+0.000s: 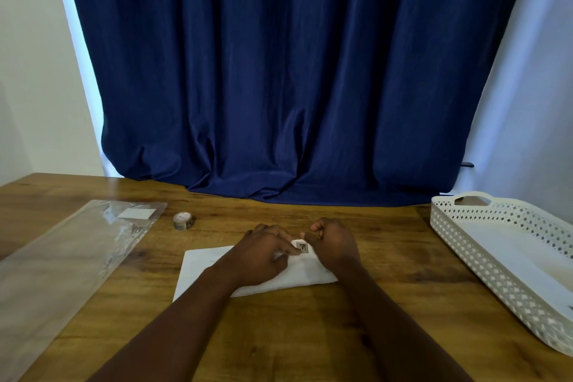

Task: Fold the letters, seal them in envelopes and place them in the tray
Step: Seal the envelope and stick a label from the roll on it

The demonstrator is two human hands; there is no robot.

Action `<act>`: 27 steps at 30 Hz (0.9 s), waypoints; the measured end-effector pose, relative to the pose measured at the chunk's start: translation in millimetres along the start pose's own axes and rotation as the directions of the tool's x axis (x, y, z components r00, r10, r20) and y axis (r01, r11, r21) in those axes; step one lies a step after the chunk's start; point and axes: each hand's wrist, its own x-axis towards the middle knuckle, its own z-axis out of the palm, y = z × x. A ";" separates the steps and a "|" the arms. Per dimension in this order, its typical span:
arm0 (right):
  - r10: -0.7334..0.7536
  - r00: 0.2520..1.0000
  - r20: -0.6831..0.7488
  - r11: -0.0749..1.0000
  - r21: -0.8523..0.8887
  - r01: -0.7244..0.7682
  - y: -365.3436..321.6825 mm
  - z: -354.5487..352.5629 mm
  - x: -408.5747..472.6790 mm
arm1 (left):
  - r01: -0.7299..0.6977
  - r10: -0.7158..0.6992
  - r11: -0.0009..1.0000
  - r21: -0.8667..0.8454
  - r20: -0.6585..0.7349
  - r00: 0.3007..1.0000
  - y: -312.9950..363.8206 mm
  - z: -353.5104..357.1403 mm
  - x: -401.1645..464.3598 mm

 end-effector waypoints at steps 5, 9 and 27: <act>0.048 0.998 0.044 0.926 0.373 -0.061 5.3 -13.0 -0.7 | 0.159 -0.166 0.972 0.176 0.025 0.986 -3.3 -25.0 -5.6; 0.082 0.992 0.091 0.833 0.540 -0.119 14.0 -29.7 5.5 | 0.189 -0.231 0.959 0.213 0.196 0.953 -0.1 -36.6 -10.8; 0.111 0.957 0.266 0.738 0.623 -0.259 -7.0 -44.0 -0.6 | 0.106 -0.093 0.988 0.114 -0.108 0.990 10.2 -32.5 -5.0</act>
